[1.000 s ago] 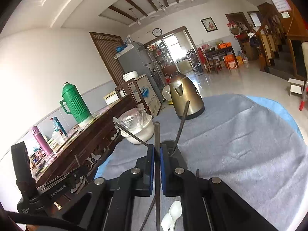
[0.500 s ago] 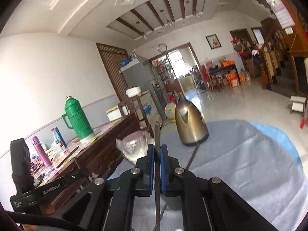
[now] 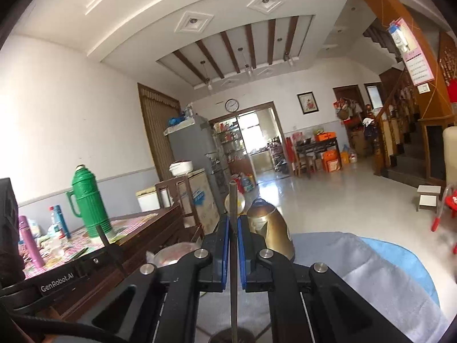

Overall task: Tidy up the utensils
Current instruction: 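Lower the chopsticks into the grey cup and open both tools, then move both open tools down to the white plastic spoons on the cloth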

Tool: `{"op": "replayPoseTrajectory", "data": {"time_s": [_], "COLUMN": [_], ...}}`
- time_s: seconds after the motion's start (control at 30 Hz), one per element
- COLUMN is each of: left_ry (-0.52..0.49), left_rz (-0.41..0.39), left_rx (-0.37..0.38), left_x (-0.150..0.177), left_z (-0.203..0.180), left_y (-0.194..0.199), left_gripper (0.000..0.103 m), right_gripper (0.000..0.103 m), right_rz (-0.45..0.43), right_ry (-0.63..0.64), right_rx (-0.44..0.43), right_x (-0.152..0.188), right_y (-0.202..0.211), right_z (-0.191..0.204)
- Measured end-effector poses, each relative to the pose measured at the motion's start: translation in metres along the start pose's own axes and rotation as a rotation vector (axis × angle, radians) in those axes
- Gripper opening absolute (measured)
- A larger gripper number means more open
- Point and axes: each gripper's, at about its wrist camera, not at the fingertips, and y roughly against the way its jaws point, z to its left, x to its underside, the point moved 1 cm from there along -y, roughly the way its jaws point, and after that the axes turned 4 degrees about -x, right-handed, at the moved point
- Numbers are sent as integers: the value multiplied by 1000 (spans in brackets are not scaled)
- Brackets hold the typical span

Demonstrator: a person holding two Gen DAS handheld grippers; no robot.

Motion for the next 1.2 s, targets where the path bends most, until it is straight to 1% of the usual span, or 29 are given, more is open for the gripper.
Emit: {"op": "replayPoseTrajectory", "data": {"time_s": [0.07, 0.13, 0.2, 0.27, 0.37, 0.47, 0.53, 0.57, 0.6, 0.63, 0.67, 0.7, 0.77, 0.8, 0.9, 0.97, 1.07, 1.2], "left_ry": [18, 27, 32, 25, 1, -10, -17, -25, -41, -63, -78, -89, -114, -123, -129, -123, -97, -76], "left_rz": [-1, 7, 27, 56, 122, 143, 154, 155, 156, 155, 149, 144, 139, 149, 186, 212, 259, 331], "left_rx": [-3, -21, -35, -50, -47, -45, -44, -47, -58, -76, -92, -103, -123, -133, -156, -164, -164, -164], "left_x": [0, 4, 11, 22, 44, 54, 59, 62, 64, 67, 70, 73, 82, 86, 102, 113, 129, 150], "left_z": [0, 1, 2, 4, 6, 7, 8, 8, 8, 8, 8, 9, 13, 15, 21, 24, 26, 19], "left_y": [-9, -20, -32, -45, -57, -50, -41, -36, -30, -22, -14, -8, 6, 12, 29, 39, 51, 58], "left_gripper": [6, 6, 6, 6, 6, 7, 9, 12, 21, 27, 40, 47, 51, 55, 57, 58, 61, 63], "right_gripper": [6, 6, 6, 6, 6, 8, 10, 10, 13, 16, 19, 27, 52, 71, 71, 71, 71, 71], "right_rz": [-8, -11, 8, 47, 118, 180, 231, 249, 267, 282, 293, 302, 316, 317, 278, 272, 271, 289], "right_ry": [-9, -7, -7, -12, 1, -26, -80, -99, -117, -135, -162, -193, -243, -255, -271, -292, -344, -350], "right_rx": [16, 35, 46, 42, 30, -7, -47, -57, -61, -63, -67, -77, -85, -81, -65, -51, -43, -6], "right_x": [2, 6, 13, 24, 37, 47, 52, 56, 59, 62, 65, 69, 75, 78, 85, 87, 90, 97], "right_y": [-10, -18, -30, -39, -49, -47, -42, -39, -34, -29, -22, -16, -4, 3, 31, 49, 71, 95], "right_z": [-2, -3, -4, -5, -6, -12, -19, -23, -28, -32, -37, -41, -51, -54, -62, -67, -75, -79]}}
